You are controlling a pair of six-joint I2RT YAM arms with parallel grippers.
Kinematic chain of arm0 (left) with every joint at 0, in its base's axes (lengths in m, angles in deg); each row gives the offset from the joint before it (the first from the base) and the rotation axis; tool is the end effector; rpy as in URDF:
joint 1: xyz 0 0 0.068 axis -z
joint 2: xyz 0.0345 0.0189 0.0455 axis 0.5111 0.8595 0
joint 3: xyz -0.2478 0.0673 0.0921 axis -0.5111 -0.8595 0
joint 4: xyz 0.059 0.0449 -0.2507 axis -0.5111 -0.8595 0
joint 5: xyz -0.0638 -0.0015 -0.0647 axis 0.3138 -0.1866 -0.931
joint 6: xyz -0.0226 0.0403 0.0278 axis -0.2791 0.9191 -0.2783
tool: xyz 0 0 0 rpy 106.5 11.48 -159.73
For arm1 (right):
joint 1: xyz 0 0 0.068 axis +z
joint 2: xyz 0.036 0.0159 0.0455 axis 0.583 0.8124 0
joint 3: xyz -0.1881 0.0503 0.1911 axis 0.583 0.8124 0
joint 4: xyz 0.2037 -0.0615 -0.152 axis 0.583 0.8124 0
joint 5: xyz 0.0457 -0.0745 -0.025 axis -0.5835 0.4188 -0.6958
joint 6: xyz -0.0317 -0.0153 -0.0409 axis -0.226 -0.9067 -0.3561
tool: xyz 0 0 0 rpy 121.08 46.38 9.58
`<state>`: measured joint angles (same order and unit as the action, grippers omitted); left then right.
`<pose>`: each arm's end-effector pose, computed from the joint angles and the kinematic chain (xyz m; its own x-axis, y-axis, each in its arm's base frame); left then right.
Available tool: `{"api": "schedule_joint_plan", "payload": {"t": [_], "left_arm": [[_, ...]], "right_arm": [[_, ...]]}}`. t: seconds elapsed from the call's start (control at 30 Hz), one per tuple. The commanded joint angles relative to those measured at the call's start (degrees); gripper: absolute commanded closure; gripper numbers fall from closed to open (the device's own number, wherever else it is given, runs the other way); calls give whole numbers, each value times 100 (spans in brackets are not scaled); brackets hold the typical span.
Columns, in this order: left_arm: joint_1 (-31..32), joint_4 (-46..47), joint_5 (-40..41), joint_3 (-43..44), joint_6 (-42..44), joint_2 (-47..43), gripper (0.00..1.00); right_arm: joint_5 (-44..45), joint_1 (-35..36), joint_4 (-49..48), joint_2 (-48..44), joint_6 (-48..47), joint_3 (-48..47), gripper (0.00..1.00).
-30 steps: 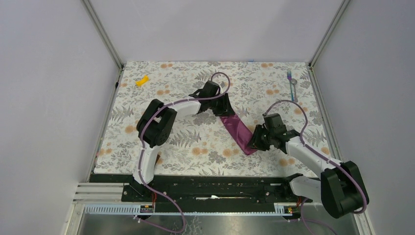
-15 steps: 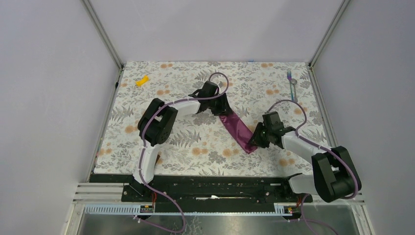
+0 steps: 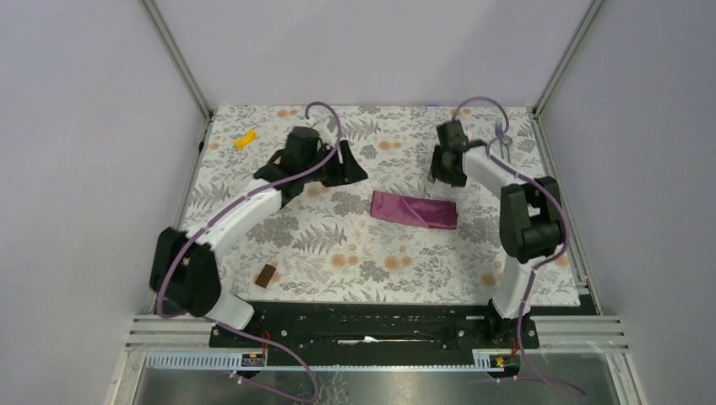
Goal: Fold the napkin into a case and place the utensils inside
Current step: Move the smaller rectangle folded napkin to the center of the board.
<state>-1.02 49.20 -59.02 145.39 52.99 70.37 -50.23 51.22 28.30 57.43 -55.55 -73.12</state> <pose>0.3086 -0.1893 0.2787 -0.8013 -0.1640 -0.5754 0.2954 0.7278 -0.6189 0.3627 0.0946 0.1849 -0.8173 0.2132 -0.5353 0.1952 0.9765 0.0910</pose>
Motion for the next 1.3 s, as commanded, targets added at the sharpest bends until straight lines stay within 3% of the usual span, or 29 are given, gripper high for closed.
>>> {"api": "schedule_joint_plan", "payload": {"t": [0.0, 0.07, 0.17, 0.33, 0.5, 0.67, 0.9, 1.07, 1.27], "left_arm": [[-132, -59, -390, -636, 56, -1036, 40], [-131, 102, -668, -995, -32, -1433, 40], [-133, 286, -994, -1356, -36, -1954, 38], [-133, 289, -1240, -1618, 70, -2138, 37], [-128, 939, -1576, -2147, -427, -2257, 38], [-106, 1159, -1482, -2594, -641, -2519, 38], [-102, 1424, -1392, -2710, -873, -2460, 38], [-97, 1354, -1302, -2714, -885, -2522, 38], [-97, 1257, -1246, -2692, -883, -2532, 39]], "right_arm": [[248, -25, 1486, 596, -948, -2114, 35], [-504, 152, 1657, 147, -761, -1804, 27], [-1949, 187, 837, -954, 106, -174, 22], [-2513, 32, -459, -2368, 972, 1885, 25], [-3135, -503, -1279, -2312, 1386, 2915, 44], [-3553, -441, -2671, -2209, 1855, 3629, 40], [-2496, -28, -3570, -1651, 2374, 3657, 44], [-2354, 110, -4739, -791, 3278, 3576, 43], [-1820, 229, -4928, 60, 3839, 3042, 48]]}}
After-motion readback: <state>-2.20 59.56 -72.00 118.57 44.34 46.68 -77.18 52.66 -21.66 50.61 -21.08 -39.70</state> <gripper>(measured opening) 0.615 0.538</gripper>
